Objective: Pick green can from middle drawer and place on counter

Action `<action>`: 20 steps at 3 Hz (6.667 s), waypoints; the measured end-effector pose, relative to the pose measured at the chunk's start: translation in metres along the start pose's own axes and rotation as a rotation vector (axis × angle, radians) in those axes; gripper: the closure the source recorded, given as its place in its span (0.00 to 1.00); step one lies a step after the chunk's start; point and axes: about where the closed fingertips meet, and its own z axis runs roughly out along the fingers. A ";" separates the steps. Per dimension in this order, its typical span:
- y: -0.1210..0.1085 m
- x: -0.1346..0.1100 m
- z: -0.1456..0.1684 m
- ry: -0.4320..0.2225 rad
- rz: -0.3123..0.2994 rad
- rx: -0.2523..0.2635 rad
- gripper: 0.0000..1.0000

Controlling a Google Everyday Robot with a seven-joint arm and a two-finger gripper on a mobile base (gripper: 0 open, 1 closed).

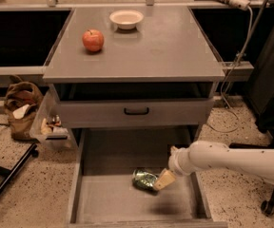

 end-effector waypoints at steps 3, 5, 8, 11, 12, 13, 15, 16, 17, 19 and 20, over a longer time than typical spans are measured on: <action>0.049 0.001 0.052 -0.094 -0.035 -0.109 0.00; 0.050 0.004 0.061 -0.096 -0.016 -0.121 0.00; 0.055 0.008 0.086 -0.113 0.048 -0.172 0.18; 0.044 -0.014 0.065 -0.084 -0.005 -0.152 0.88; 0.011 -0.076 0.005 -0.075 -0.076 -0.114 1.00; -0.014 -0.130 -0.055 -0.031 -0.135 -0.104 1.00; -0.015 -0.165 -0.112 0.038 -0.196 -0.119 1.00; -0.023 -0.167 -0.124 0.049 -0.193 -0.098 1.00; -0.051 -0.184 -0.188 0.077 -0.220 -0.028 1.00; -0.103 -0.228 -0.314 0.128 -0.316 0.082 1.00; -0.134 -0.243 -0.353 0.091 -0.316 0.131 1.00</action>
Offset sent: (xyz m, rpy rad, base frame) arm -0.0286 0.0408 -0.0491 0.1357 0.0002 0.0762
